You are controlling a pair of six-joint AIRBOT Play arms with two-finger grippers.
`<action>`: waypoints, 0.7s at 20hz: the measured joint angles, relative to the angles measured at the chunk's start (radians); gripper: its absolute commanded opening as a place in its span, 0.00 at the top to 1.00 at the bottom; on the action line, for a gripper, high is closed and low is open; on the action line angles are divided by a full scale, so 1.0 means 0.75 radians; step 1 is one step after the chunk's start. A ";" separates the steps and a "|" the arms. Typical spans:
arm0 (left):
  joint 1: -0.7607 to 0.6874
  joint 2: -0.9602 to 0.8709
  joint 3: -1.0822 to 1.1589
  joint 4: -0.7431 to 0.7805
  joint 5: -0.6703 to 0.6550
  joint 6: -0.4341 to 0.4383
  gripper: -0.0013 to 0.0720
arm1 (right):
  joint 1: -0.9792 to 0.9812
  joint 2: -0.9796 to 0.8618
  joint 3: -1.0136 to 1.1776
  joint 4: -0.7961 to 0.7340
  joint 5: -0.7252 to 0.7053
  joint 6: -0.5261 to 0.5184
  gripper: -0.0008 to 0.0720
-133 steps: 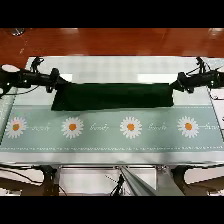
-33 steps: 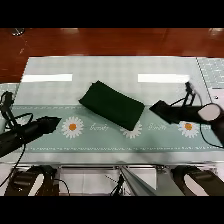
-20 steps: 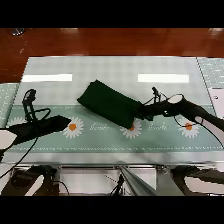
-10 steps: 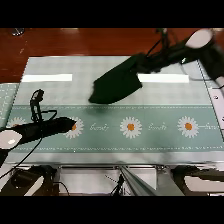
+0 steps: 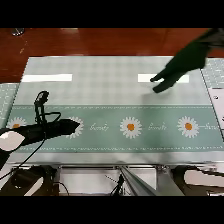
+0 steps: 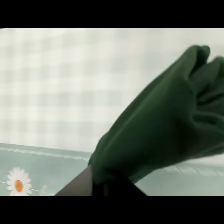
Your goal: Fold the shirts.
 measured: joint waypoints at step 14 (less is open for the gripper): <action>-0.034 -0.004 0.000 -0.002 0.048 -0.001 0.83 | -0.852 0.733 -1.009 -0.827 0.153 0.037 0.14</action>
